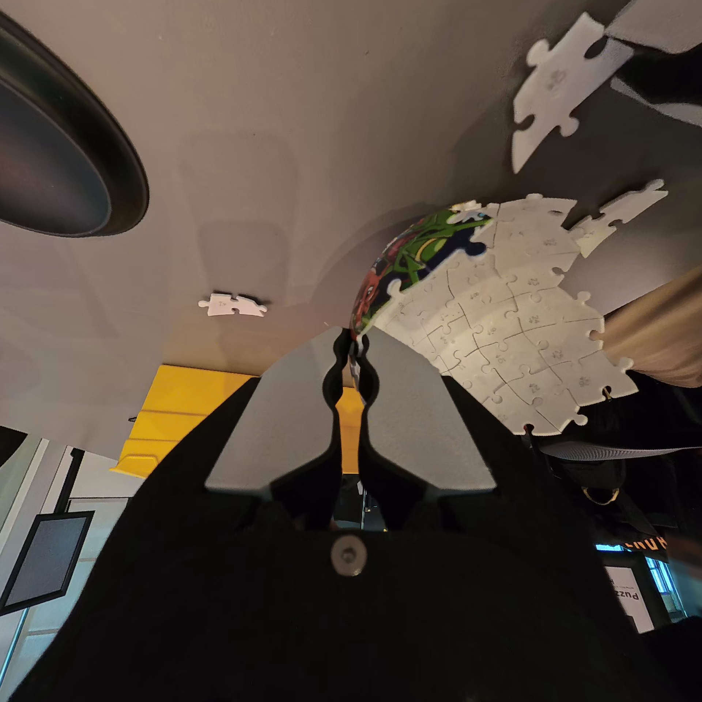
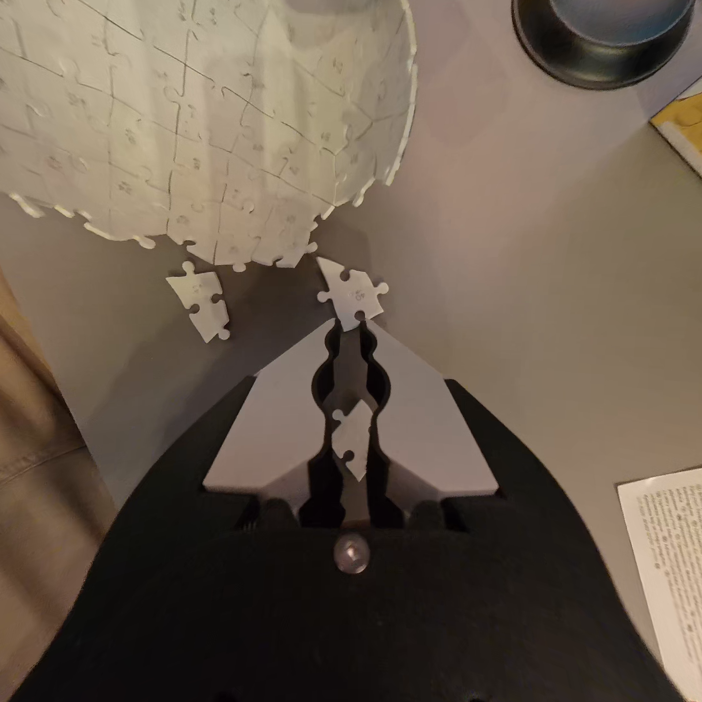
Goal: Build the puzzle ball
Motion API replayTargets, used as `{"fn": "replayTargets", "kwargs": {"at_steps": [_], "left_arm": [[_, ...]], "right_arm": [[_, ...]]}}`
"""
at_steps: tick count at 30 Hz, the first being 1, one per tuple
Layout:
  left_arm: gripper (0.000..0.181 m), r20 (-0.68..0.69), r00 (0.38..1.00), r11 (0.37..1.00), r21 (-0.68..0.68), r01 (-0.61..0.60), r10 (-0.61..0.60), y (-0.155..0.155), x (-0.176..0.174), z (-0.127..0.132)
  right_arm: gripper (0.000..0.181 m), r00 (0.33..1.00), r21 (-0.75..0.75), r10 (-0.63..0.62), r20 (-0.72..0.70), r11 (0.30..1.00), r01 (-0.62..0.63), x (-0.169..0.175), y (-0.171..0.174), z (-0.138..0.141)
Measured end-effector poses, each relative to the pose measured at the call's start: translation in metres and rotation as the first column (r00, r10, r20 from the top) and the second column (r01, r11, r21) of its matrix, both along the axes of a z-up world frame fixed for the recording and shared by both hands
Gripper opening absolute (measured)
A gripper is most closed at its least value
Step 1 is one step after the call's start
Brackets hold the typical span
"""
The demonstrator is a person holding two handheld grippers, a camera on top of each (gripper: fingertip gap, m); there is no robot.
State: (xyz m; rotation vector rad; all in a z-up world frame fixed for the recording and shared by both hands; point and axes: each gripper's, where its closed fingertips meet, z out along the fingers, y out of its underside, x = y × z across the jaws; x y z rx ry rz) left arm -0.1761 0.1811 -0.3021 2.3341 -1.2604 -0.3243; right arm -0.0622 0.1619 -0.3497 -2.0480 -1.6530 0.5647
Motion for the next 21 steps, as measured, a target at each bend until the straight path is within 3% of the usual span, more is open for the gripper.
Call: {"fn": "replayTargets", "kwargs": {"at_steps": [6, 11, 21], "left_arm": [[0.002, 0.001, 1.0, 1.0, 0.001, 0.0, 0.0, 0.0, 0.0, 0.0], [0.002, 0.0, 1.0, 1.0, -0.001, 0.002, -0.002, -0.001, 0.0, 0.0], [0.002, -0.007, 1.0, 1.0, -0.003, 0.003, -0.003, -0.002, 0.002, 0.0]], "right_arm": [[0.019, 0.999, -0.1, 0.018, -0.04, 0.995, -0.022, 0.005, -0.003, 0.007], [0.02, 0.993, -0.042, 0.03, -0.117, 0.999, -0.035, 0.004, 0.016, 0.023], [0.013, 0.992, 0.041, 0.123, -0.024, 0.992, -0.122, -0.002, 0.018, 0.003]]}}
